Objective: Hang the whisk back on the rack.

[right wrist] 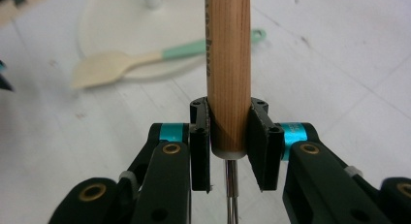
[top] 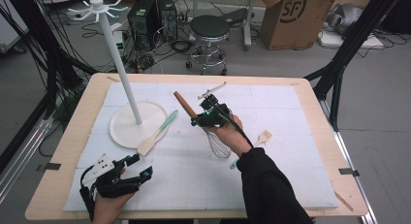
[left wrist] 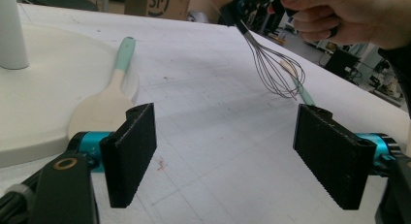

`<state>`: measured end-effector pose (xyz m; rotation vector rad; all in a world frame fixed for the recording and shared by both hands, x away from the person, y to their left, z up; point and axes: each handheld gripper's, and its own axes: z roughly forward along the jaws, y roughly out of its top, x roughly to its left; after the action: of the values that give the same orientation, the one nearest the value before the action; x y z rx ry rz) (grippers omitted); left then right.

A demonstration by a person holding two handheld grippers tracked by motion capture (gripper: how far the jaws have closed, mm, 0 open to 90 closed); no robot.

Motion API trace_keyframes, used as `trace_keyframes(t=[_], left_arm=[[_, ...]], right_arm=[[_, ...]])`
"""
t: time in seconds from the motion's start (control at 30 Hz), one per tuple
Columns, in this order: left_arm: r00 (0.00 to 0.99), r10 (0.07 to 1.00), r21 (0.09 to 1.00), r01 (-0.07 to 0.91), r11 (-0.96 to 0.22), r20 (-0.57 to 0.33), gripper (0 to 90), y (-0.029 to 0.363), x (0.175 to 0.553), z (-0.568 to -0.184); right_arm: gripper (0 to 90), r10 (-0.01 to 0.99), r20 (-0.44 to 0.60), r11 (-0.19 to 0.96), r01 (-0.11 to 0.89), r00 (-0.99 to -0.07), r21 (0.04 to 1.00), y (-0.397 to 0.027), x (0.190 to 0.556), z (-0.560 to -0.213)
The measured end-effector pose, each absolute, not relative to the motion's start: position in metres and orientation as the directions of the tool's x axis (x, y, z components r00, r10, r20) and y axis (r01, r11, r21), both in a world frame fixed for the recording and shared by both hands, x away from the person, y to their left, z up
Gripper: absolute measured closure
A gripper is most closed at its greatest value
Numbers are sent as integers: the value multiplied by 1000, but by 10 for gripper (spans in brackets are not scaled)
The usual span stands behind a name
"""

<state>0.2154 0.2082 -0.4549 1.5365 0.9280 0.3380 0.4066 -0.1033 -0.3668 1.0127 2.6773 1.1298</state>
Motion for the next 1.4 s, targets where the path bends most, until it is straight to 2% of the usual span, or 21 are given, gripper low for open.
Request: trace_keyframes(t=[0.1, 0.47, 0.6, 0.87, 1.1, 1.4], left_arm=[[632, 715, 931, 357, 71, -297, 241, 207, 215, -455], [629, 721, 934, 350, 70, -290, 241, 207, 215, -455], [631, 720, 935, 349, 67, -287, 241, 206, 214, -455], [636, 719, 936, 347, 58, -281, 241, 206, 214, -455], [634, 720, 936, 348, 61, -282, 241, 206, 214, -455], [632, 722, 936, 346, 62, -281, 241, 205, 214, -455]], right_arm=[[734, 556, 240, 453, 532, -796, 716, -105, 402, -353], [734, 420, 278, 309, 424, -864, 852, -87, 383, -302], [734, 391, 256, 302, 385, -884, 872, -77, 381, -288], [734, 323, 288, 231, 371, -901, 900, -62, 381, -270], [734, 280, 236, 172, 291, -930, 941, -52, 375, -258], [734, 217, 271, 69, 292, -938, 954, -34, 375, -247]])
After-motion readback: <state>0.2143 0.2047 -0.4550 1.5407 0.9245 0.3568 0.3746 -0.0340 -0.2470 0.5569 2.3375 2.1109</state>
